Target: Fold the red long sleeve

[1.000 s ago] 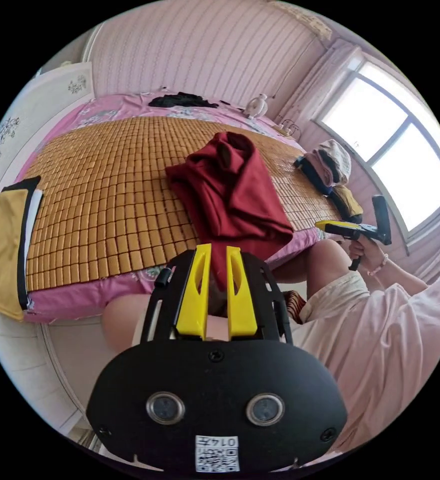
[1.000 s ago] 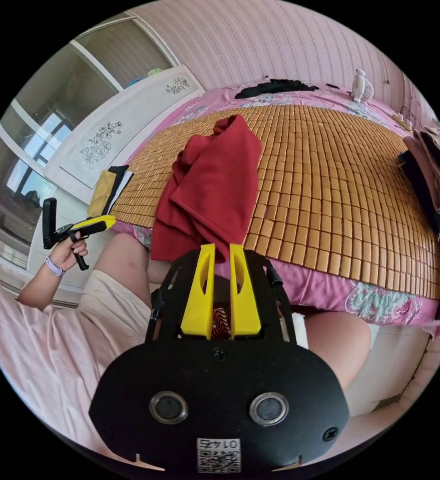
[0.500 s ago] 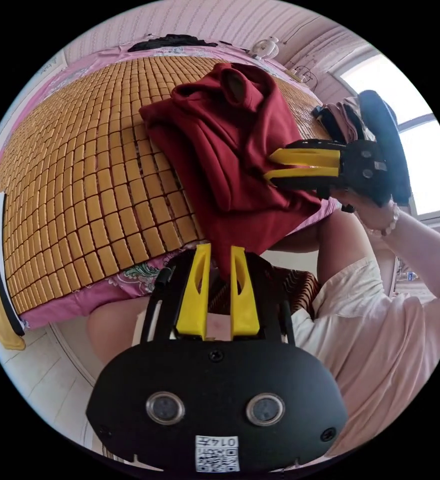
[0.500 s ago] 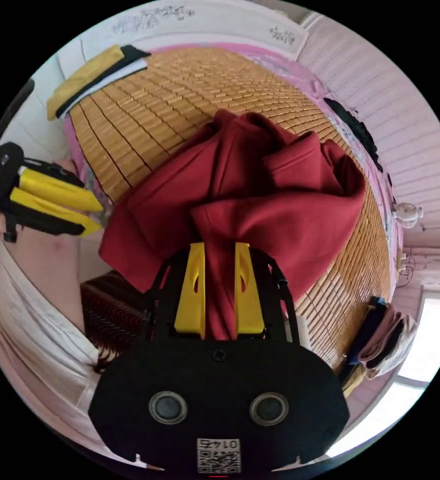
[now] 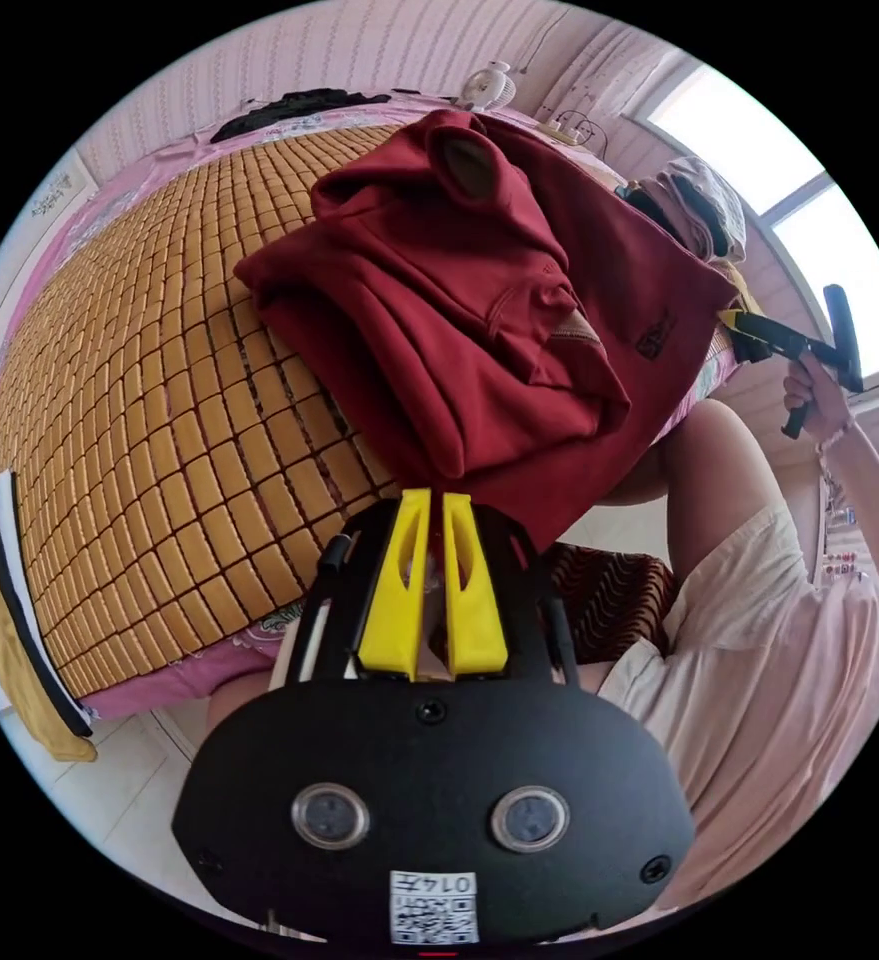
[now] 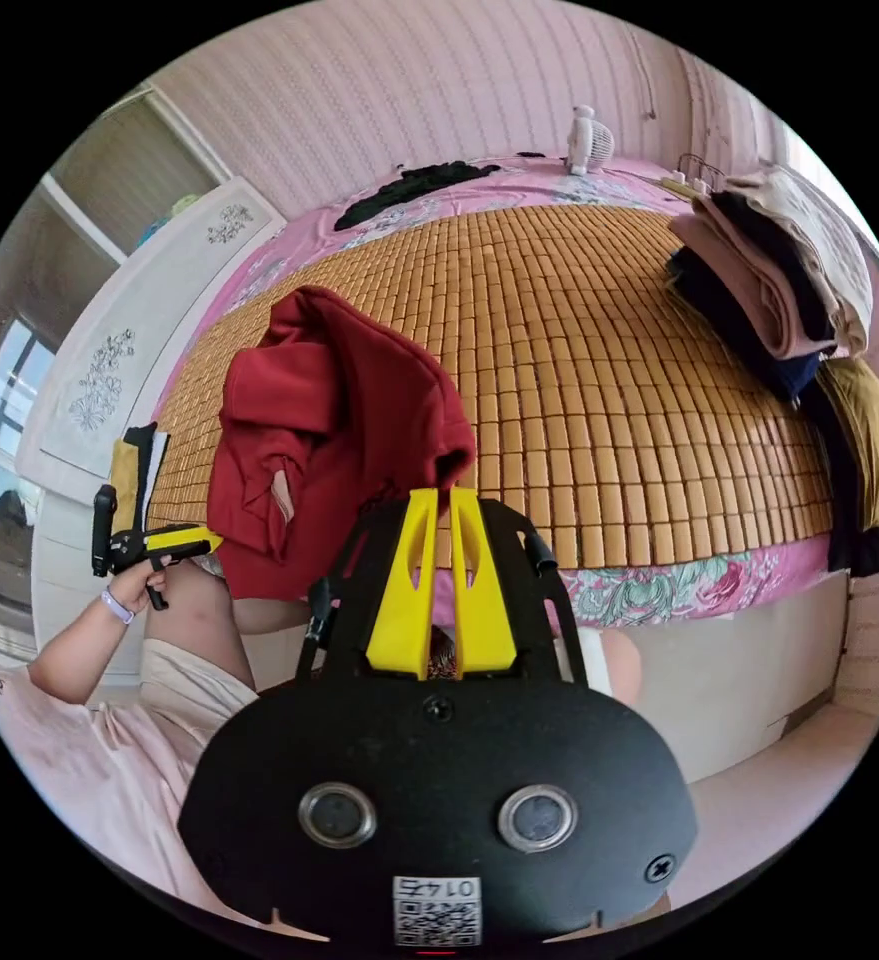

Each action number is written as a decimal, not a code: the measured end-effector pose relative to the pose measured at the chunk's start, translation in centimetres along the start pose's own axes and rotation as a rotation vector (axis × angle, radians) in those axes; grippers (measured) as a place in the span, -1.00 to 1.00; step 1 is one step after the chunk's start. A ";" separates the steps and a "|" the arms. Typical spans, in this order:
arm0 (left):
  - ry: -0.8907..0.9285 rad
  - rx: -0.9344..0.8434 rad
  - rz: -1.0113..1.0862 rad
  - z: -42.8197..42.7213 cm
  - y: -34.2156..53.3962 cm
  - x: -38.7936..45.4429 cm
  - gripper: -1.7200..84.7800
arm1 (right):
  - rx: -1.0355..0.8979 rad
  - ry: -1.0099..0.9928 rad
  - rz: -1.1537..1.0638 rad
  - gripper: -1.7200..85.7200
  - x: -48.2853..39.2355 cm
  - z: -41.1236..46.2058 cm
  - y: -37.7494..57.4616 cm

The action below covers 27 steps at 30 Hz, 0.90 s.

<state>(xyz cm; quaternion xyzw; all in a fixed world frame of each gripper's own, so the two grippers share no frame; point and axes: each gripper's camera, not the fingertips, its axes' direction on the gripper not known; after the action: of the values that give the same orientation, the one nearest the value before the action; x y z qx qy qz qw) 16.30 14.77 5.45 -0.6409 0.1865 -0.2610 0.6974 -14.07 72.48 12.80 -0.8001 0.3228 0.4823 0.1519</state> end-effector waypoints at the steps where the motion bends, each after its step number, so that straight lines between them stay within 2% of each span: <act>1: -0.003 -0.006 0.009 -0.7 -0.1 0.0 -0.96 | -0.011 -0.024 0.021 -0.93 0.7 0.1 0.2; 6: -0.118 0.115 0.069 -7.2 -0.7 -0.4 -0.98 | -0.049 -0.078 0.005 -0.93 0.9 1.0 0.7; 10: -0.158 0.205 -0.107 -11.2 -1.1 -3.4 -0.96 | -0.152 -0.066 -0.052 -0.91 -0.4 3.2 0.8; 13: -0.090 0.191 -0.197 -12.3 0.5 -4.9 -0.88 | -0.130 0.010 -0.087 -0.86 -0.9 2.5 0.6; 17: -0.134 0.131 -0.148 -13.2 3.9 -3.8 -0.78 | -0.039 0.034 -0.111 -0.71 -1.3 1.1 -0.1; 21: -0.105 0.083 -0.133 -12.8 5.3 -2.8 -0.71 | -0.074 0.002 -0.124 -0.63 -2.3 2.7 -2.2; 24: -0.107 0.043 -0.126 -12.7 4.8 -1.5 -0.70 | -0.188 0.041 -0.160 -0.66 -3.4 5.0 -3.5; 27: -0.173 -0.063 -0.135 -11.7 4.4 -0.2 -0.71 | -0.207 0.162 -0.228 -0.79 -4.6 4.6 -3.6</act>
<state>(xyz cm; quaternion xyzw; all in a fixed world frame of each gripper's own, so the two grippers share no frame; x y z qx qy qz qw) 9.78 5.77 -0.23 -0.6936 0.0903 -0.2451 0.6713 -16.30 79.43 14.26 -0.8791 0.1896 0.4265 0.0961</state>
